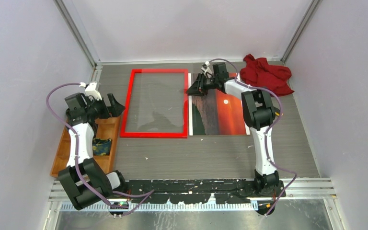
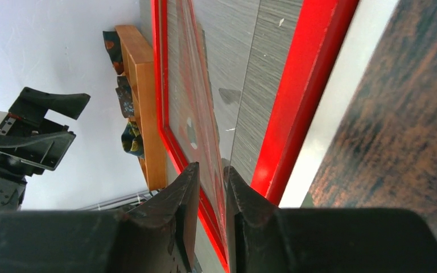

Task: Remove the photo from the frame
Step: Place the photo frame item at the center of the board.

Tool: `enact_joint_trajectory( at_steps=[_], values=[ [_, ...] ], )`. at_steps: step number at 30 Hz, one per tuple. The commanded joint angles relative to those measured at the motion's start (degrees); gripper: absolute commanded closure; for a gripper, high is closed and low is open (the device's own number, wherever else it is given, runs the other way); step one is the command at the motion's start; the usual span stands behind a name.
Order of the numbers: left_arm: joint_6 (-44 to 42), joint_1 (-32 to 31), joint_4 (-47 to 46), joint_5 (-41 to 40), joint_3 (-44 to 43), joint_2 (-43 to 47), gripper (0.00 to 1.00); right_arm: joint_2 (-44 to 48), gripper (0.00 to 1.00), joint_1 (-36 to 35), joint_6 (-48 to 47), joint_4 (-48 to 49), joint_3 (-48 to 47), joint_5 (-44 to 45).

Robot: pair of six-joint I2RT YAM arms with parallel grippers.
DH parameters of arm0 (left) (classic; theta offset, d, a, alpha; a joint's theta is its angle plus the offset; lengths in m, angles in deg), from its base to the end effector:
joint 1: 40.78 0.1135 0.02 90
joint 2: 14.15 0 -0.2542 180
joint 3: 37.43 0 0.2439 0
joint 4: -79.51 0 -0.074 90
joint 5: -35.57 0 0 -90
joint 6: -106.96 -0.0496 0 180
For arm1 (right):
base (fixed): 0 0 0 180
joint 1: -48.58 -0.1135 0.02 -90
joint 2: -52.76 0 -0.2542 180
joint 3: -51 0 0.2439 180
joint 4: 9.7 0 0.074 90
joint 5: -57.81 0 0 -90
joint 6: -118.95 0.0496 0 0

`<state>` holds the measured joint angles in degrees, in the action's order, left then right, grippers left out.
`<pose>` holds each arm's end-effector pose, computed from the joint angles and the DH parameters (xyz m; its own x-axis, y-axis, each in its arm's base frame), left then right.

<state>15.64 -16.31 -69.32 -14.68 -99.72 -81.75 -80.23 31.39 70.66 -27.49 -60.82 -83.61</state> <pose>0.2463 0.0772 0.2593 -0.5376 -0.2252 -0.8126 0.1619 0.9182 -0.3615 0.4685 0.1855 0.1454 -0.9574 0.1381 -0.2534 -0.1714 0.4343 0.8843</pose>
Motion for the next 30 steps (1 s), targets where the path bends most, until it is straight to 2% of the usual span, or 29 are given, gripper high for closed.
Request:
enact_joint_trajectory(
  at_steps=[1, 10, 19, 23, 30],
  values=[
    [0.7, 0.6, -2.1, 2.4, -0.6, -0.4, 0.00, -0.5, 0.73, -2.4, -1.7, -1.7, -4.7, 0.2],
    [0.8, 1.0, -1.8, 3.1, -0.8, -0.7, 0.00, -2.5, 0.71, -4.0, -3.0, -5.1, -8.4, 1.3],
    [0.9, 1.2, -1.5, 3.6, -1.2, -1.3, 0.00, -3.1, 0.59, -5.8, -8.6, -11.8, -11.5, 3.6],
    [0.9, 1.3, -1.5, 3.9, -1.2, -1.5, 0.00, -1.3, 0.52, -6.0, -13.8, -17.5, -12.7, 6.9],
    [0.9, 1.4, -1.1, 4.1, -1.6, -1.6, 0.00, 3.9, 0.39, -6.0, -28.1, -31.6, -15.2, 18.2]
  ],
)
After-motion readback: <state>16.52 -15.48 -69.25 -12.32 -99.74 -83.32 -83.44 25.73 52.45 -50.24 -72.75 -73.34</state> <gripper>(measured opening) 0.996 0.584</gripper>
